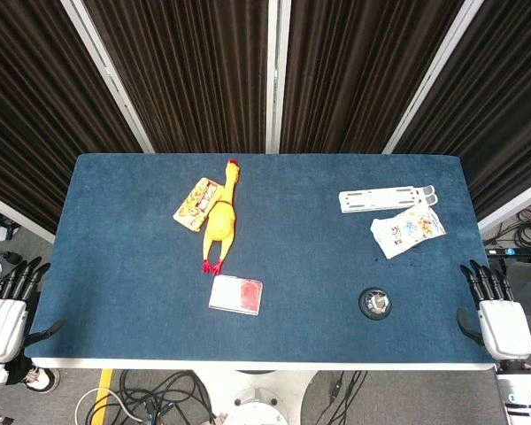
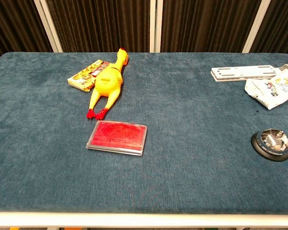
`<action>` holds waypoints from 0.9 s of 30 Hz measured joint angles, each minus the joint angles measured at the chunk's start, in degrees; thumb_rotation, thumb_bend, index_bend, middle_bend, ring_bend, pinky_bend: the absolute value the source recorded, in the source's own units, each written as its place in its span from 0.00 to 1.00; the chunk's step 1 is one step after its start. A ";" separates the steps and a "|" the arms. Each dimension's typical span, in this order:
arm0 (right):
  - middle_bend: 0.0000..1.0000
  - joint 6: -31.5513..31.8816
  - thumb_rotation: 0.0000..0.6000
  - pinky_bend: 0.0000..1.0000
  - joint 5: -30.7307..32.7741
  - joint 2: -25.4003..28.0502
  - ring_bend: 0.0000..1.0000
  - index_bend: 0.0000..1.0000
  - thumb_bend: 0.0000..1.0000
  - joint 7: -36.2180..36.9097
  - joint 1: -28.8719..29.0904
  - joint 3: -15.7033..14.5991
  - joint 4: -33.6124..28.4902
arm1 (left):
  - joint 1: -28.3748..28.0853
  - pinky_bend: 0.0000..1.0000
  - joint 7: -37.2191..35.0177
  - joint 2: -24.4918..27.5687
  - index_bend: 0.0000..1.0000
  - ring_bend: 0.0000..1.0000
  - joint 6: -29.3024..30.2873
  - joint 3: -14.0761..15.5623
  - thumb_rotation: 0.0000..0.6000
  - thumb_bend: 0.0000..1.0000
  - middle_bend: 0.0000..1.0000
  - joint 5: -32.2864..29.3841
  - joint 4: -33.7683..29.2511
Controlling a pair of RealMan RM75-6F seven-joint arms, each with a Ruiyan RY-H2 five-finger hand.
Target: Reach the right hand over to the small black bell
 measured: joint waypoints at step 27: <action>0.79 -1.32 1.00 0.64 -2.25 -1.01 0.71 0.00 1.00 -2.91 0.77 -1.55 -0.87 | -0.03 0.15 -0.17 0.32 0.09 0.00 -0.53 0.11 1.00 0.12 0.03 -0.16 0.09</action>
